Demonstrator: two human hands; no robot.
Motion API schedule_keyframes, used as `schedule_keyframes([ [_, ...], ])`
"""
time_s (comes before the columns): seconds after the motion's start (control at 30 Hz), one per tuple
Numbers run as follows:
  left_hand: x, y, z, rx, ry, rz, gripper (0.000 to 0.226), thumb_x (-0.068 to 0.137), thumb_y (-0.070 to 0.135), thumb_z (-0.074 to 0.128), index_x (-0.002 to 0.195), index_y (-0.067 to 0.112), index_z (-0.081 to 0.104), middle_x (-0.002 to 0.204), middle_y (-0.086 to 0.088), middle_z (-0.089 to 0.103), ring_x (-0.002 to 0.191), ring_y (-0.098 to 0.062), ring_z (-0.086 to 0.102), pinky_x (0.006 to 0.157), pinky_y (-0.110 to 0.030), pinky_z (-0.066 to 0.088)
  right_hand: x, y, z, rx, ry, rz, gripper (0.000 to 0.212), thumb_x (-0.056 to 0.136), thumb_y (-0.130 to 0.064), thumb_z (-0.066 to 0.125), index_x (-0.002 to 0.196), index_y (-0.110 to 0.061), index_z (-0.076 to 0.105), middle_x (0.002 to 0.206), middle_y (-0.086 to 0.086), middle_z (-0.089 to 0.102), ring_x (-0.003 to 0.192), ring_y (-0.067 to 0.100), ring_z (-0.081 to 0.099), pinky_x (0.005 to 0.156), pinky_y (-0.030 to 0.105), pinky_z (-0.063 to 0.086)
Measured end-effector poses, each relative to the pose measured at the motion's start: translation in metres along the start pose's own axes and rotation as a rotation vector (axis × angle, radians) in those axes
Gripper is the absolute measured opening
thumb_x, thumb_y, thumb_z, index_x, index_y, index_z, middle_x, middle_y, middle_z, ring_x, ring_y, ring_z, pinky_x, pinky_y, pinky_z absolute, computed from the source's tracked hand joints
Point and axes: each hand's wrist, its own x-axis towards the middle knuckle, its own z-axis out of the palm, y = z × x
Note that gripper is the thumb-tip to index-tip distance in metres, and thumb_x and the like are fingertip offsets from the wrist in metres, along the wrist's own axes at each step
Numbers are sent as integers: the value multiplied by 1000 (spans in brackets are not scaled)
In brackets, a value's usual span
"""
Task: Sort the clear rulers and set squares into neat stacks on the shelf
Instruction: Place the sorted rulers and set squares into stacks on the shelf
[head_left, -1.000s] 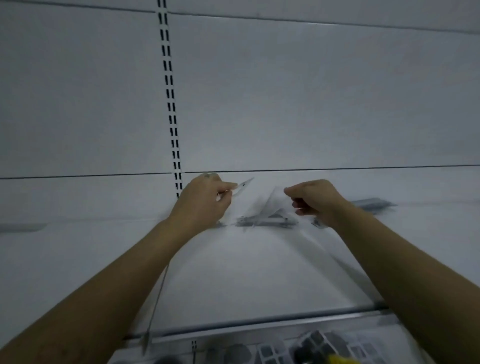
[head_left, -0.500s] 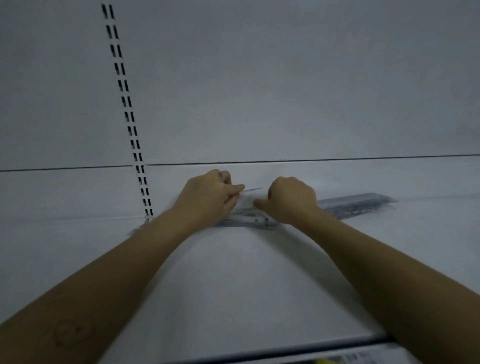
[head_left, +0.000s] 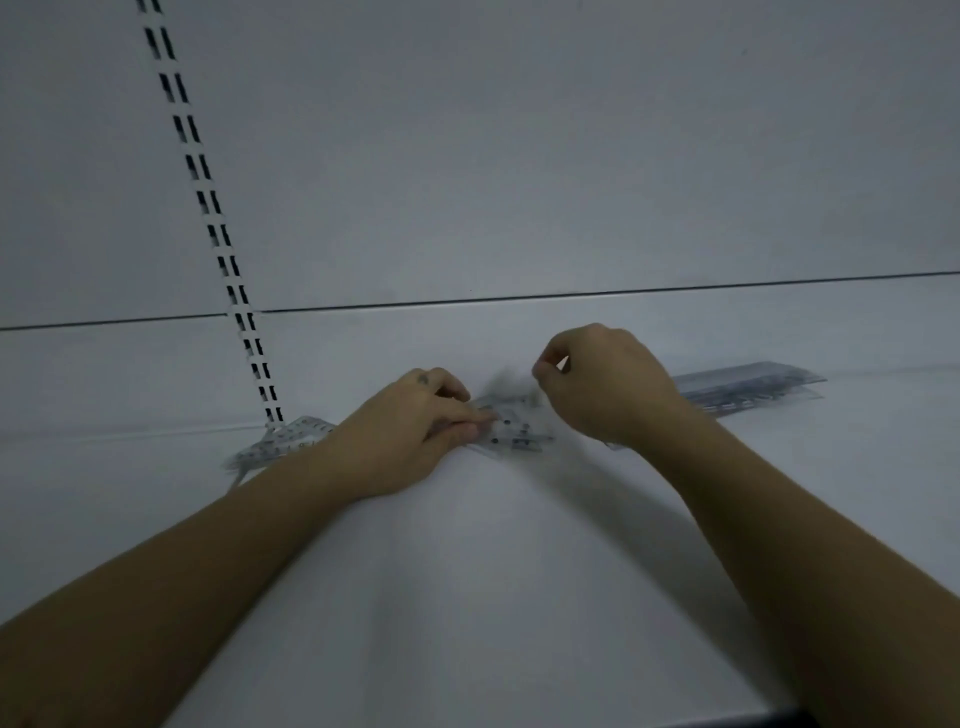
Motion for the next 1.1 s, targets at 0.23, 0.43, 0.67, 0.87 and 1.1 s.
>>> schedule_keyframes([
  [0.23,-8,-5,-8,-96,-67,-117,65,86,59,48,144,31,38,132,5,51,118,-10,51,101,-29,41,-2,-3,13,-41,-314,-45,95,67,-68,69,143,-22,37,138,1,50,120,21,49,96,35,42],
  [0.43,-8,-6,-6,-27,-51,-172,47,88,54,52,127,28,56,118,6,63,106,-13,58,91,-37,48,6,-10,31,-116,-328,0,79,68,-59,75,130,-19,45,125,3,57,104,22,54,87,35,47],
  [0.67,-2,-6,-11,-30,-113,-141,38,90,38,61,128,34,58,113,6,65,98,-11,57,87,-31,46,11,-13,33,-73,-333,-15,73,79,-38,75,140,-18,41,134,6,53,117,25,52,97,33,43],
  [0.87,-1,-5,-11,-40,-126,-160,42,89,38,63,130,36,56,112,4,65,99,-13,57,90,-34,46,10,-12,31,-89,-367,-33,64,82,-37,71,137,-17,46,133,6,55,115,24,53,93,30,43],
  [1.1,-13,14,-43,155,-111,-204,64,86,54,59,141,28,41,136,0,53,121,-20,48,100,-38,39,4,-42,16,-270,-290,-97,67,74,-51,73,128,-18,51,123,6,59,104,24,56,85,34,47],
])
